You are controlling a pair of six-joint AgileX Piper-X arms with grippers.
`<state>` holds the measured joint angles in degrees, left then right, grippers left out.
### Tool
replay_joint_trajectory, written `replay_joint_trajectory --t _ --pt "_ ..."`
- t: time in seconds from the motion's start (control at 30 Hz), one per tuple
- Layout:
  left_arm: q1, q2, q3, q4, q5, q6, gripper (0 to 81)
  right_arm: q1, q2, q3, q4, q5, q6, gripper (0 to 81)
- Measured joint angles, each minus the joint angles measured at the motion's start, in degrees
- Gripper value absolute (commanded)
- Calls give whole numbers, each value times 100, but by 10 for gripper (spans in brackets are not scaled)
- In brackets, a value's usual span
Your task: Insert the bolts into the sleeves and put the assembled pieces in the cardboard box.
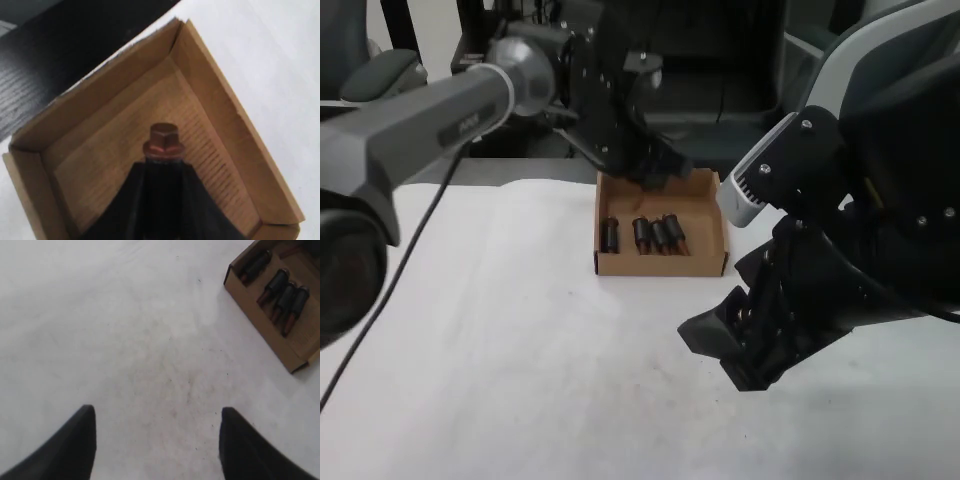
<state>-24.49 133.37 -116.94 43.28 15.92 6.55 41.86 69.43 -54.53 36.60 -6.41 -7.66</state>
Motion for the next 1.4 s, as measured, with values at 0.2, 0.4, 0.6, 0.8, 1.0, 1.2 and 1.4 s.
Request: replay_joint_trajectory --t 0.2,0.4,0.6,0.8,1.0,1.2,1.4 --pt "-15 230 -65 87 -174 -10 17 0 0 0 0 0 0 700" --pt "-15 246 -117 87 -355 96 17 0 0 0 0 0 0 700" --pt "-15 283 -125 87 -422 110 17 0 0 0 0 0 0 700" --pt "-40 407 -128 133 -422 110 17 0 0 0 0 0 0 700" --pt "-114 465 -128 219 -422 100 158 0 0 0 0 0 0 700" --pt "-119 464 -143 452 -471 2 487 0 0 0 9 0 0 700" --pt "-119 464 -143 526 -639 -92 645 0 0 0 9 0 0 700"
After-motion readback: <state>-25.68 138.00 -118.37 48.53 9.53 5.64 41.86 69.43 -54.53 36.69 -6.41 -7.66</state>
